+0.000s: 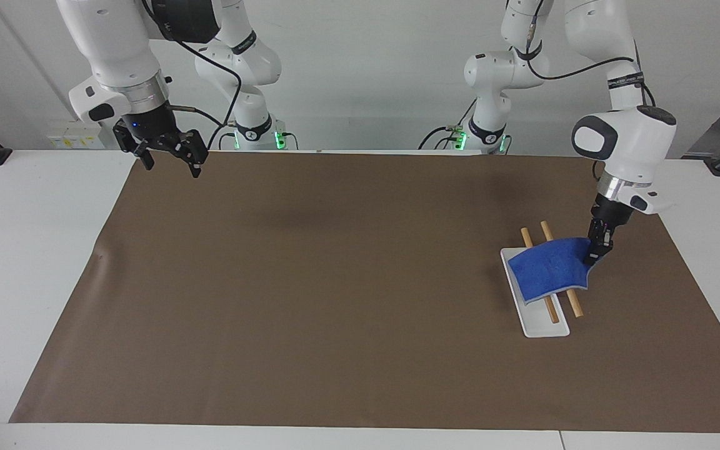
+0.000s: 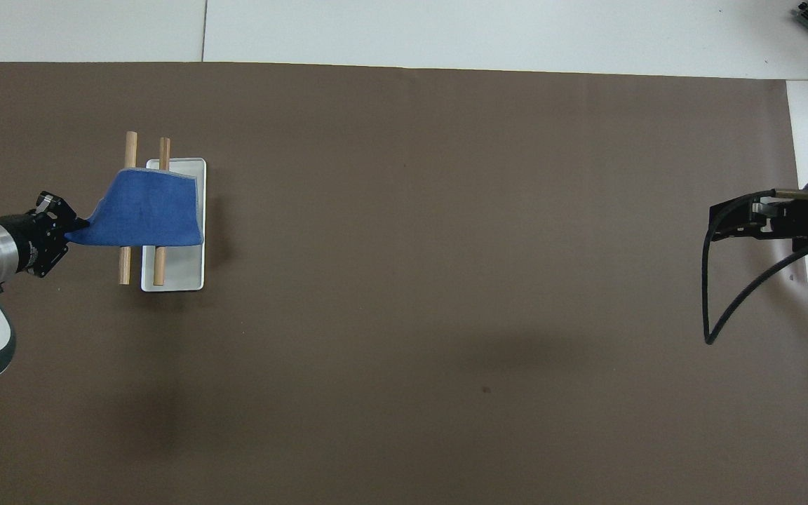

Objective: Right arm passes towel to left arm to hang

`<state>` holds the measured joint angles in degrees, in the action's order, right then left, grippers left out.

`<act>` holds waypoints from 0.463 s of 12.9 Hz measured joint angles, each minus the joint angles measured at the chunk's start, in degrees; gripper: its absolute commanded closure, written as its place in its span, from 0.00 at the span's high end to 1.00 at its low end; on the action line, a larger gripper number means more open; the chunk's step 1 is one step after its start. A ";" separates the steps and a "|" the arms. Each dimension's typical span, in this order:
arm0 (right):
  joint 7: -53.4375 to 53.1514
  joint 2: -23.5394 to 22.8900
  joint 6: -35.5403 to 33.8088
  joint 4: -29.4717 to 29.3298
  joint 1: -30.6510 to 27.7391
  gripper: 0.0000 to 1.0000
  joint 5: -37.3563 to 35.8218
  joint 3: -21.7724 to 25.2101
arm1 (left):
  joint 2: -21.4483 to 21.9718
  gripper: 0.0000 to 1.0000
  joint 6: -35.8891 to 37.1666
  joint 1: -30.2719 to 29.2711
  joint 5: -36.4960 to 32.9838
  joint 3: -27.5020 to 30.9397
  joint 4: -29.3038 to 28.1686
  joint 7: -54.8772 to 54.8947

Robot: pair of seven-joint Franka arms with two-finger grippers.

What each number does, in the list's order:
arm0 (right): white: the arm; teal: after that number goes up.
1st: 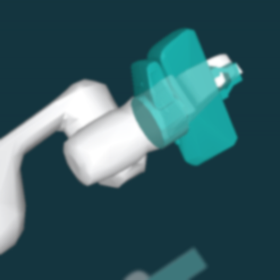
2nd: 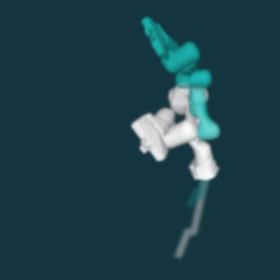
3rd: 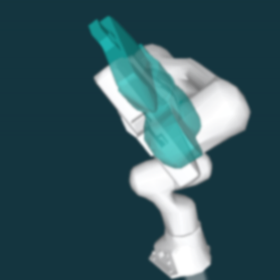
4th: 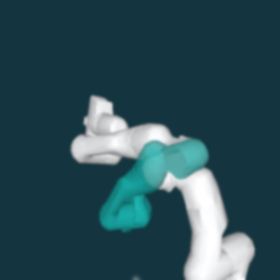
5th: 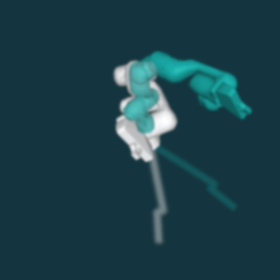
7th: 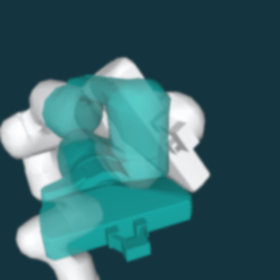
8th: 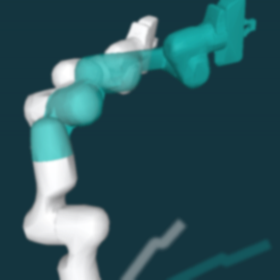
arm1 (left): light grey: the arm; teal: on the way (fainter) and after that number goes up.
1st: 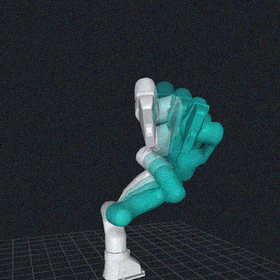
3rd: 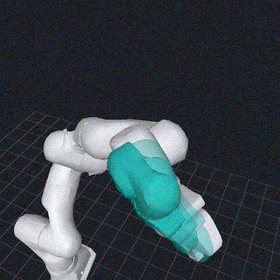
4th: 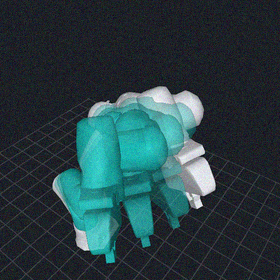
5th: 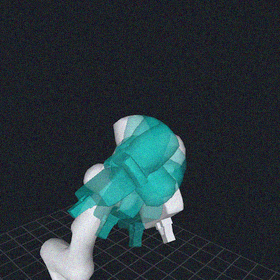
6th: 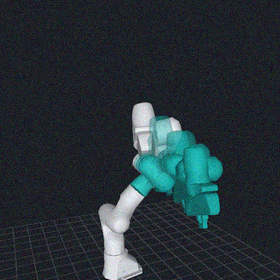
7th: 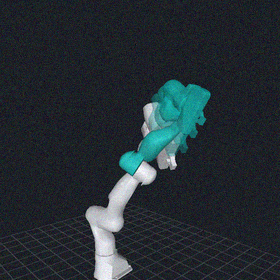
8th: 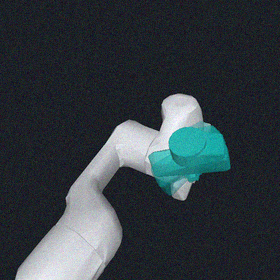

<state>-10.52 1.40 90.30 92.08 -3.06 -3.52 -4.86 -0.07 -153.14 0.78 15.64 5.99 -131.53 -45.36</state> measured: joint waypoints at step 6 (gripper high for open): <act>0.10 0.39 0.00 0.80 2.83 1.00 0.00 2.88 | 0.66 0.00 -0.41 0.77 0.02 -1.30 -0.76 -1.79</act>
<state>-10.42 1.80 90.30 92.88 -0.24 -3.52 -1.97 0.59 -153.56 1.55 15.65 4.69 -132.29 -47.15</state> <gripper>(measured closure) 0.000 0.978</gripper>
